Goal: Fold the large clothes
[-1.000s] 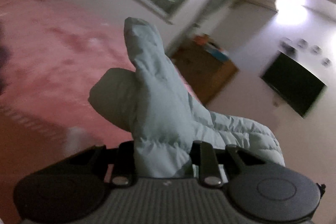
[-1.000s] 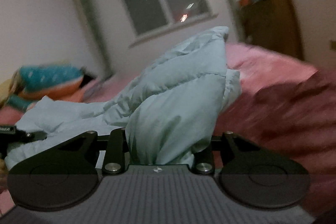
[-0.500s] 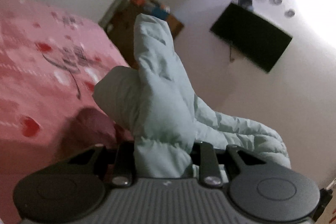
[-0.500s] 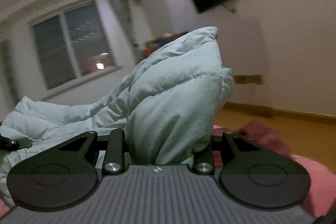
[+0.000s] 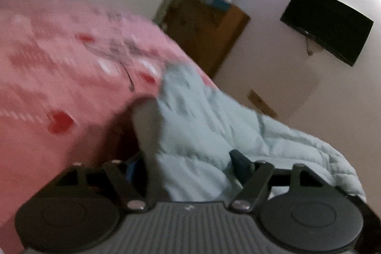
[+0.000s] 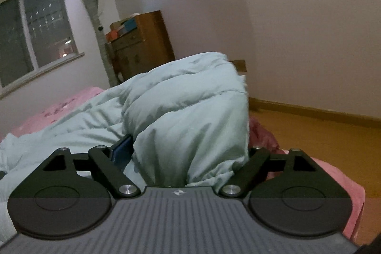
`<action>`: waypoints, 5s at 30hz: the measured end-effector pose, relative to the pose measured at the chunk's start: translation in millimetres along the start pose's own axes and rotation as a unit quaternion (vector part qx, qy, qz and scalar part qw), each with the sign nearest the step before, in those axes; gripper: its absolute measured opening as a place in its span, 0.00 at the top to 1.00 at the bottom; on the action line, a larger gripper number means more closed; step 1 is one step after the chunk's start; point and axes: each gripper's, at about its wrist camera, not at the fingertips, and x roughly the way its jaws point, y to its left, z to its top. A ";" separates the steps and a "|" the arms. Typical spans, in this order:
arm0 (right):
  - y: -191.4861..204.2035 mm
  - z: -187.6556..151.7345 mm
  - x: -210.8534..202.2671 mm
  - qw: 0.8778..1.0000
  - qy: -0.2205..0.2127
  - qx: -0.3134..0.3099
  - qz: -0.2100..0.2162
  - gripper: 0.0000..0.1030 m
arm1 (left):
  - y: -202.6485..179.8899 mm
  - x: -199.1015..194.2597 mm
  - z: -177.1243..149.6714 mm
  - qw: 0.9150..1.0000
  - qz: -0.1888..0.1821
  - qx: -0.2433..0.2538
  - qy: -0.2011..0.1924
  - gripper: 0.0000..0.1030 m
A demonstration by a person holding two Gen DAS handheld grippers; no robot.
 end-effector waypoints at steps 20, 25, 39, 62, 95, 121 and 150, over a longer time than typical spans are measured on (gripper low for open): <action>52.5 -18.9 -30.6 0.989 -0.026 -0.145 0.012 0.00 | -76.4 25.2 -26.5 0.978 0.044 0.197 -0.054 0.22; 53.7 -26.1 -9.4 0.988 0.009 -0.155 -0.001 0.00 | -56.7 46.3 -36.7 0.984 0.041 0.170 -0.032 0.22; 55.2 -59.5 11.8 0.984 -0.009 -0.177 -0.018 0.00 | -52.7 67.3 -47.7 0.983 0.043 0.179 -0.027 0.21; 53.6 -86.1 -201.0 0.989 0.049 -0.135 0.013 0.00 | -57.4 -211.2 -107.8 0.980 0.111 0.165 -0.009 0.01; 115.6 -53.7 -409.4 0.985 0.013 -0.154 0.076 0.00 | -66.1 -363.3 -111.9 0.973 0.155 0.153 -0.071 0.01; 116.8 -65.5 -386.6 0.984 0.041 -0.164 0.061 0.00 | -66.8 -344.8 -125.9 0.974 0.162 0.156 -0.034 0.01; 117.8 -72.1 -385.4 0.981 0.049 -0.174 0.064 0.00 | -66.3 -337.4 -128.0 0.974 0.168 0.154 -0.019 0.01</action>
